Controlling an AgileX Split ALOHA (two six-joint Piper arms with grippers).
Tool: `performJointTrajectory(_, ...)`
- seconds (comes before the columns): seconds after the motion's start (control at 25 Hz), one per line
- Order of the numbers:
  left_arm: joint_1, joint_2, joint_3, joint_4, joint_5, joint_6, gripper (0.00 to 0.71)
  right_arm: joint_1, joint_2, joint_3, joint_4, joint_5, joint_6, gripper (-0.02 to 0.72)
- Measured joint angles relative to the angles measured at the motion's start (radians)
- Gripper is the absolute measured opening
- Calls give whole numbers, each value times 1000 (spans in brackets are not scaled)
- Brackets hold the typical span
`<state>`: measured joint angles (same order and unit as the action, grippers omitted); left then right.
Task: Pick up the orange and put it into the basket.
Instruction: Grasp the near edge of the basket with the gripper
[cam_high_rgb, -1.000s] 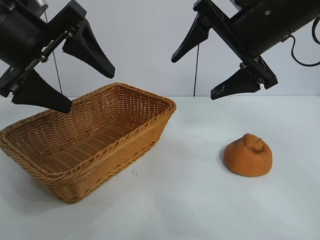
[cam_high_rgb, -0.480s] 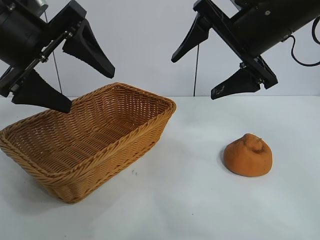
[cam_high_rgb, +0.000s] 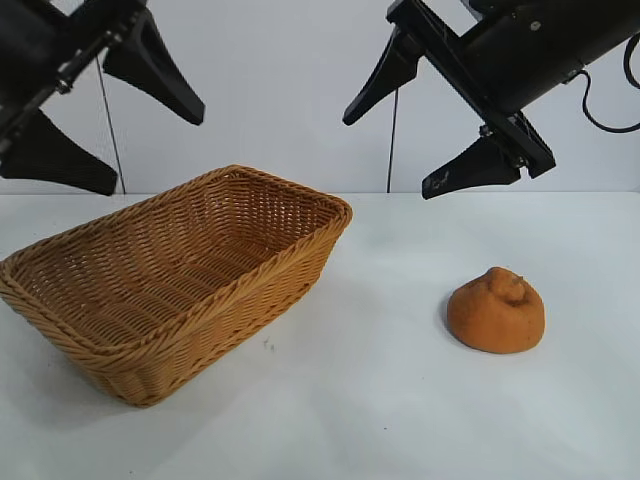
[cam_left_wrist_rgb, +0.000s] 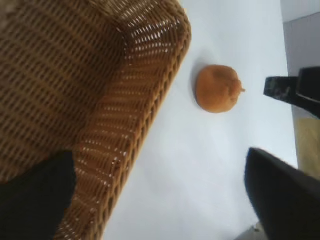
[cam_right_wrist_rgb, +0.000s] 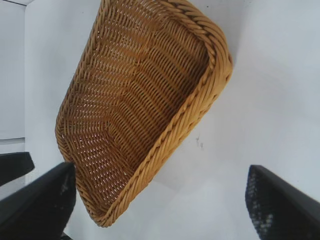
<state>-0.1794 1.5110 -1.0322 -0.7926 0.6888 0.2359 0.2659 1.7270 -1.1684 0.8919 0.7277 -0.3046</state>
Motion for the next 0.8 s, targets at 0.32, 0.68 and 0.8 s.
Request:
performJointTrajectory(0.32, -18, -72, -3, 401, 107, -632, 651, 0, 0, 0, 0, -6, 0, 629)
performJointTrajectory(0.68, -45, -20, -3, 693, 115, -1041, 651, 0, 0, 0, 0, -6, 0, 629)
performJointTrajectory(0.8, -45, 34, -3, 679, 113, -1045, 651, 0, 0, 0, 0, -6, 0, 629)
